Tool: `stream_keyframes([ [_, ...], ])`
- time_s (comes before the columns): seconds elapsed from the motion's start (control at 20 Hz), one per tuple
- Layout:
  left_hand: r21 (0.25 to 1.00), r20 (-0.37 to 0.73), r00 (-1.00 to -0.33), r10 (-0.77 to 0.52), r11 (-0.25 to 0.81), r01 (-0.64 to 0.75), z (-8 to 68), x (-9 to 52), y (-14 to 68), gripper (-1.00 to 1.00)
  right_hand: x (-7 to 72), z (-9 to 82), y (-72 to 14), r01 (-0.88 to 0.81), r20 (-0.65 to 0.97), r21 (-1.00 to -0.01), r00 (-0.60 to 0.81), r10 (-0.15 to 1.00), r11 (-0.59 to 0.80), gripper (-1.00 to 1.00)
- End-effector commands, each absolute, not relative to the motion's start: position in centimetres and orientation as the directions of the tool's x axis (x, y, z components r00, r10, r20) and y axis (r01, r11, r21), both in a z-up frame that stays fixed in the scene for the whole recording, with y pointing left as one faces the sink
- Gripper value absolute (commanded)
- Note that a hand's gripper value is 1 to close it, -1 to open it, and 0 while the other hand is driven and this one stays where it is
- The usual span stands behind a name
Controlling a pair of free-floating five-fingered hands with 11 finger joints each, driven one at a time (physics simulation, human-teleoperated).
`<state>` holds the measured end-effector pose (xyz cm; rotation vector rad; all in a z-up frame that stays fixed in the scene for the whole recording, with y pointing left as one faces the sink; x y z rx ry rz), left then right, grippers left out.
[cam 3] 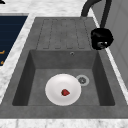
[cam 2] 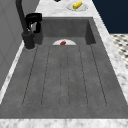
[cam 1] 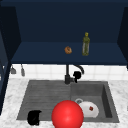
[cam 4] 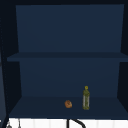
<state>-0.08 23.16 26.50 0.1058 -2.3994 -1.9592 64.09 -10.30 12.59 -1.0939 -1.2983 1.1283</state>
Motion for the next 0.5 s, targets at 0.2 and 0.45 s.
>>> stream_keyframes([
  [0.2,0.980,-0.011,-0.997,-0.079,0.199,-0.026,26.5,-0.1,23.2,0.00,61.7,9.2,-12.7,0.170,0.271,-0.946,-0.063,0.961,0.278,1.00],
  [0.45,0.980,-0.011,-0.997,-0.079,0.199,-0.026,26.5,-0.1,23.2,0.00,61.7,8.6,-13.1,0.191,0.303,-0.930,-0.083,0.949,0.314,1.00],
])
